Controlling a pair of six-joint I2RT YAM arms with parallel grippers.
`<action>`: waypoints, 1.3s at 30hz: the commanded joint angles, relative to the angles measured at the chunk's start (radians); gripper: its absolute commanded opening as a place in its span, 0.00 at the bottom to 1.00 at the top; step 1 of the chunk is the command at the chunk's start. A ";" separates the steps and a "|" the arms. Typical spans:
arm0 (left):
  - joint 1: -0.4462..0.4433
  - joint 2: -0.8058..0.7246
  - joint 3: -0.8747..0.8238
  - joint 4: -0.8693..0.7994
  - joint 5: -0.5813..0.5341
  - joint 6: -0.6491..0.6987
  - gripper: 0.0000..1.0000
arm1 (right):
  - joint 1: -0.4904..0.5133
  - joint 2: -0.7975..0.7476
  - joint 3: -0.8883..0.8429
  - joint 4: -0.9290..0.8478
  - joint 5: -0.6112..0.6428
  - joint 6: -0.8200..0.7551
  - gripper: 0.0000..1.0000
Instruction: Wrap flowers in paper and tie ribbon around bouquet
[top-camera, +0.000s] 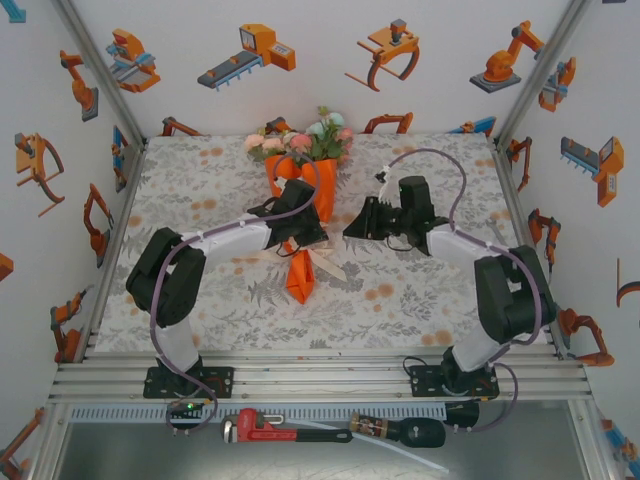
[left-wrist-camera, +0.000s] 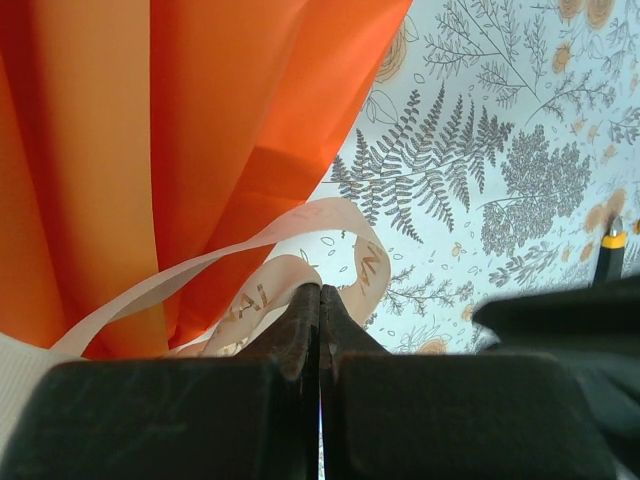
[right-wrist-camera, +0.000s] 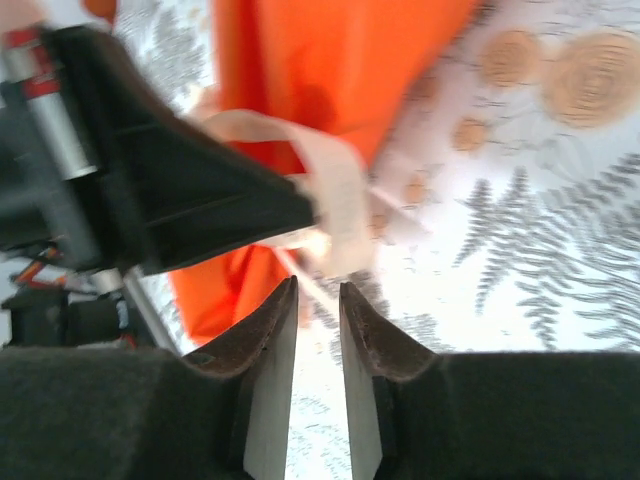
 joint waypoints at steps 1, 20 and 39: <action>0.000 0.005 -0.013 -0.007 0.003 -0.004 0.00 | -0.008 0.109 0.060 -0.003 0.059 -0.002 0.23; 0.017 -0.037 -0.044 -0.004 -0.048 -0.024 0.00 | 0.046 0.306 0.044 0.444 -0.262 0.090 0.27; 0.041 -0.084 -0.082 0.080 0.014 -0.088 0.00 | 0.063 0.354 0.027 0.630 -0.347 0.175 0.38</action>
